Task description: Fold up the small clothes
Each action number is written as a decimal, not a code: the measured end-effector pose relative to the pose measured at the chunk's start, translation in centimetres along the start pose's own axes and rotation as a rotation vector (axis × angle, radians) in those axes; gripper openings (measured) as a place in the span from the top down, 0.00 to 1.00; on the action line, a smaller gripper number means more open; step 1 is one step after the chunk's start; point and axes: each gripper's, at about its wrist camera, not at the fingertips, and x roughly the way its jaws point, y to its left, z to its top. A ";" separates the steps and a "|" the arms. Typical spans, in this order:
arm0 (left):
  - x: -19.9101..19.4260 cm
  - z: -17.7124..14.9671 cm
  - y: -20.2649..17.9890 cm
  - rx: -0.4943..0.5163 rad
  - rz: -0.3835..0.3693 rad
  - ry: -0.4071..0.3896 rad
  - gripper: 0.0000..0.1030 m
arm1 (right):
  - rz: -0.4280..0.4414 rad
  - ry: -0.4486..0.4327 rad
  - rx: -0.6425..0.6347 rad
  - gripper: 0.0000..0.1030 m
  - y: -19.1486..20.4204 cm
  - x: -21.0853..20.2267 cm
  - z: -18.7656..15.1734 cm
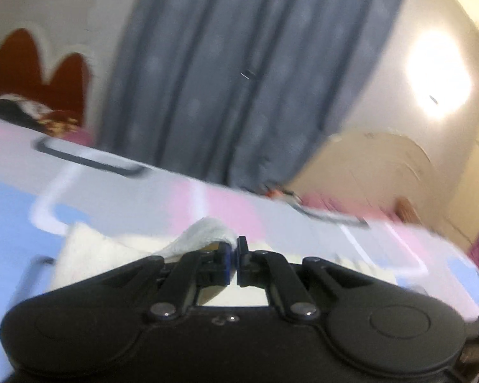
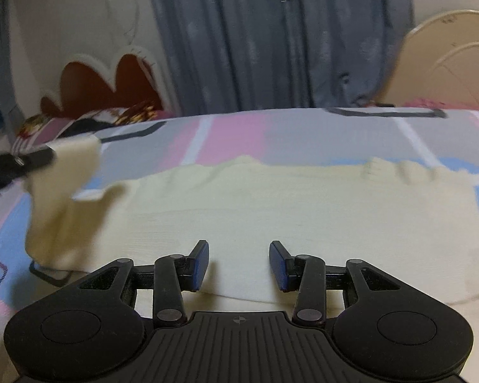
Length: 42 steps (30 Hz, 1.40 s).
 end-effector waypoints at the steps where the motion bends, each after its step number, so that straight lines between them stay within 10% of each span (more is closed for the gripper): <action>1: 0.6 -0.8 -0.8 0.018 -0.015 0.018 0.98 | -0.011 -0.003 0.007 0.59 -0.9 -0.6 -0.1; 7: 4.3 -4.9 -5.0 0.161 -0.070 0.163 0.92 | -0.047 -0.007 0.067 0.59 -5.2 -3.3 -0.6; 14: 3.0 -6.3 -6.9 0.271 -0.049 0.152 0.39 | -0.014 -0.013 0.104 0.59 -6.8 -4.7 -0.5; 26: -1.3 -4.7 -0.3 0.221 0.174 0.141 0.35 | 0.125 0.028 -0.040 0.59 0.0 -2.4 -0.1; 36: -1.7 -5.4 3.2 0.207 0.260 0.166 0.35 | 0.066 0.062 -0.188 0.48 5.2 2.1 -1.6; 42: -1.1 -6.0 2.9 0.221 0.269 0.163 0.33 | 0.067 0.029 -0.068 0.95 3.0 1.5 0.0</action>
